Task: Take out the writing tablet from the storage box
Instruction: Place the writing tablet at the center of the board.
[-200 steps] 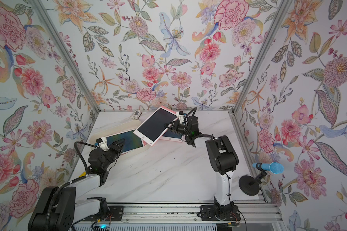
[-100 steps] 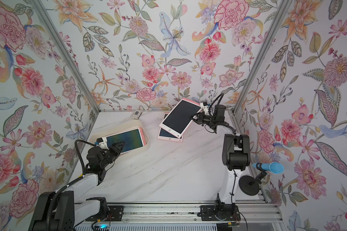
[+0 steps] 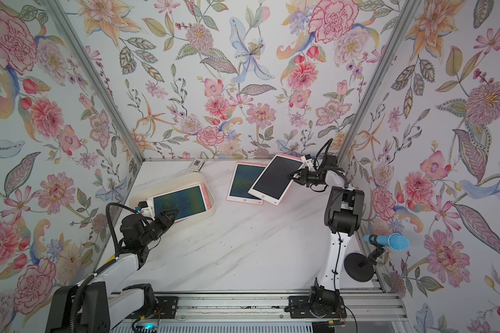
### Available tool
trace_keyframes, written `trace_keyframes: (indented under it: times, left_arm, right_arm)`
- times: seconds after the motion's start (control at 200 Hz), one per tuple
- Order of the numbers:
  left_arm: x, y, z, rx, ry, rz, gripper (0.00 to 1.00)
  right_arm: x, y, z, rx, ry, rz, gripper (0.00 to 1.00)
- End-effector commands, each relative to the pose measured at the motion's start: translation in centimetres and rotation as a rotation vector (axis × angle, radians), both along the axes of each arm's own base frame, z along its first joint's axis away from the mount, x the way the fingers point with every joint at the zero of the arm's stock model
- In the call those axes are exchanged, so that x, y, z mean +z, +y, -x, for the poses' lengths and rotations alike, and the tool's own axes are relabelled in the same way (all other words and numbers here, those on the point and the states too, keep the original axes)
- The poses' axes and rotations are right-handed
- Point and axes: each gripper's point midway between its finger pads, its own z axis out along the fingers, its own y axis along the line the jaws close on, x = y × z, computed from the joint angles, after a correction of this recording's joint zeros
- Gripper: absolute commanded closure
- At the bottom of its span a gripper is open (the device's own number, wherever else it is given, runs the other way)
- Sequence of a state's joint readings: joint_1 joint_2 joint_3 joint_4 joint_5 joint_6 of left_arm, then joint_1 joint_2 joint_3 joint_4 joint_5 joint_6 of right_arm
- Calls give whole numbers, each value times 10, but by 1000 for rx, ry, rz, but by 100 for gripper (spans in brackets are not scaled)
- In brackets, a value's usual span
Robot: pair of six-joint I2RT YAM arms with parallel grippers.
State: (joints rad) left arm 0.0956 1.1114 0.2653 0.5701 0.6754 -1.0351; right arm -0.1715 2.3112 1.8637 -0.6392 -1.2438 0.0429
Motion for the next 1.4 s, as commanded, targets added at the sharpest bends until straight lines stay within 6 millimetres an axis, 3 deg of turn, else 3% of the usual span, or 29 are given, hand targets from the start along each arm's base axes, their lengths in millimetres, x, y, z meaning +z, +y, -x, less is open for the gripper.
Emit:
trace_keyframes:
  times: [0.0,0.31,0.485,0.691,0.861,0.901,0.946,1.021,1.211,1.391]
  left_arm:
    - [-1,-1,1,-21,-30,-10,64]
    - [-4,-5,1,-53,-35,-25,62]
    - [5,-4,-3,-65,-44,-68,61]
    - [11,-5,-8,-74,-57,-100,60]
    - [13,-12,-12,-92,-66,-100,60]
    - [14,-16,-14,-106,-66,-110,60]
    - [14,-21,-16,-117,-62,-128,59]
    - [15,-30,-21,-144,-61,-145,60]
    - [34,-66,-35,-238,-108,-174,58]
    - [50,-121,-53,-394,-160,-228,57]
  right_arm:
    - [1,-1,22,59,11,0,100]
    - [-10,-30,36,32,26,26,100]
    - [-33,-54,40,3,99,51,98]
    - [-62,-59,43,4,176,88,99]
    - [-70,-72,41,-23,222,165,99]
    - [-72,-74,41,-28,235,184,97]
    - [-75,-76,41,-33,252,210,84]
    - [-81,-78,41,-41,278,242,78]
    - [-94,-88,38,-73,334,280,76]
    - [-110,-91,32,-93,385,292,73]
